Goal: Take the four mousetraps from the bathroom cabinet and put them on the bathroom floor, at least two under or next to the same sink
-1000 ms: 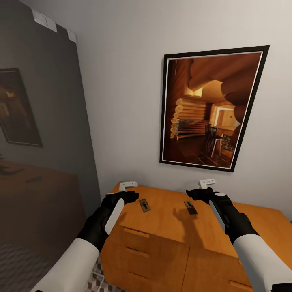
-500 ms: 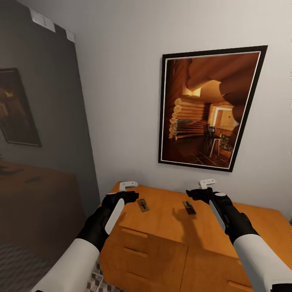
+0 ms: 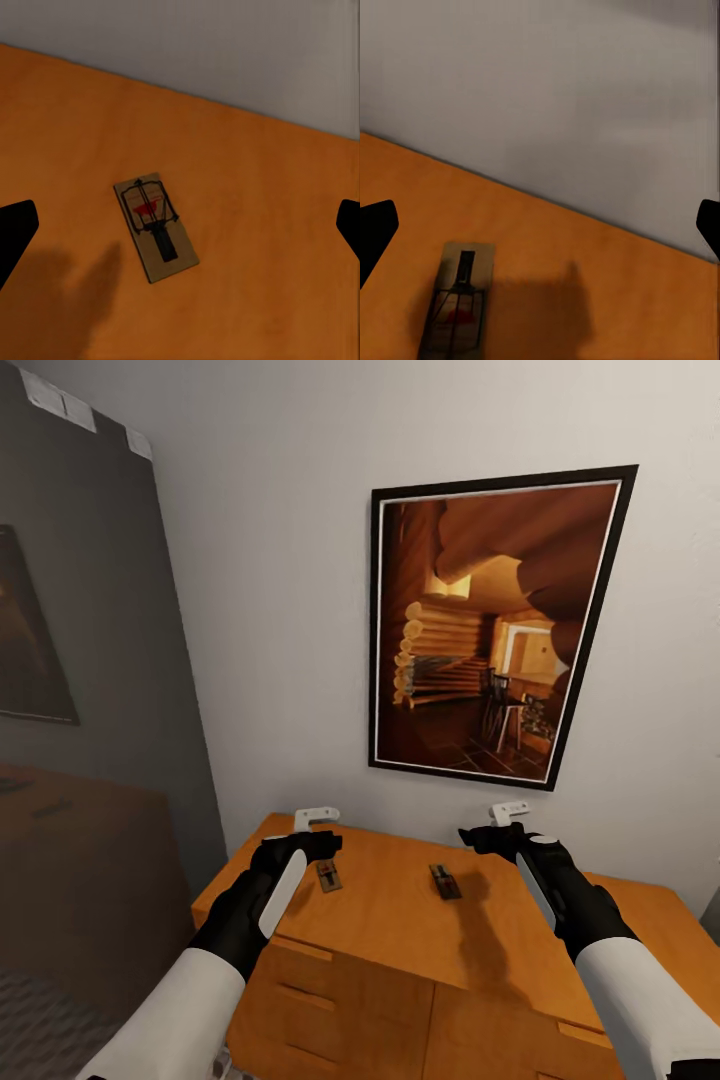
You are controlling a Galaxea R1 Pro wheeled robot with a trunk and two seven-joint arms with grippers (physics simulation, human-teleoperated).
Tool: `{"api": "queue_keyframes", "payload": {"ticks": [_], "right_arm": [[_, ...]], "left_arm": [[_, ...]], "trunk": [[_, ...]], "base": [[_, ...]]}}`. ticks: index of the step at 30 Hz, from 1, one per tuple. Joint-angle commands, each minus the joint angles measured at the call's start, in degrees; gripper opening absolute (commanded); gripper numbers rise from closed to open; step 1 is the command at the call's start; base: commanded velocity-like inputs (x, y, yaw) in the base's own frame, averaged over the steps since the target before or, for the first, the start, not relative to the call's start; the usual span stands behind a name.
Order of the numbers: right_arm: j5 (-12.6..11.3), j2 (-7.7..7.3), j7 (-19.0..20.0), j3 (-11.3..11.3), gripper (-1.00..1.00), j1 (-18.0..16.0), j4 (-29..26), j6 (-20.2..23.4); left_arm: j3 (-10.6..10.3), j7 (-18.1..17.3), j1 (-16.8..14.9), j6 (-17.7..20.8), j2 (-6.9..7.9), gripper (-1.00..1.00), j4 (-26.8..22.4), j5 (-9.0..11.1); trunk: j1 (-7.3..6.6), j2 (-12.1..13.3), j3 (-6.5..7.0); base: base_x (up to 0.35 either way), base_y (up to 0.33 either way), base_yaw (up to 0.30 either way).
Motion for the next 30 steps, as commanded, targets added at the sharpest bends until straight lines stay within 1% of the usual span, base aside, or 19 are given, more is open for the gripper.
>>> {"api": "queue_keyframes", "payload": {"ticks": [1,10,17,27,30], "right_arm": [[0.01,-0.05,0.09,0.12,1.0,-0.02,-0.07,0.28],[0.01,-0.05,0.09,0.12,1.0,-0.01,-0.07,0.27],[-0.11,-0.05,0.3,0.09,1.0,-0.02,-0.07,0.29],[-0.47,0.26,-0.26,0.06,1.0,-0.01,0.13,1.15],[-0.53,0.32,-0.39,0.05,1.0,-0.02,0.78,2.17]], "left_arm": [[-0.05,0.5,-0.02,0.15,0.0,1.0,-0.05,0.58],[-0.02,0.5,-0.04,0.14,0.0,1.0,-0.05,0.59],[-0.01,0.5,-0.03,0.14,0.04,1.0,-0.05,0.57],[0.2,0.5,-0.04,0.14,0.27,1.0,-0.05,0.57],[0.22,0.49,-0.04,0.14,0.33,1.0,-0.05,0.55]], "trunk": [[0.03,-0.05,-0.03],[0.03,-0.05,-0.03],[0.03,-0.05,-0.03],[0.03,-0.05,-0.03],[0.03,-0.05,-0.03]], "base": [[0.029,-0.04,0.0],[0.017,-0.014,0.0],[0.09,-0.001,0.0],[0.014,0.0,0.0],[0.002,0.0,0.0]]}}
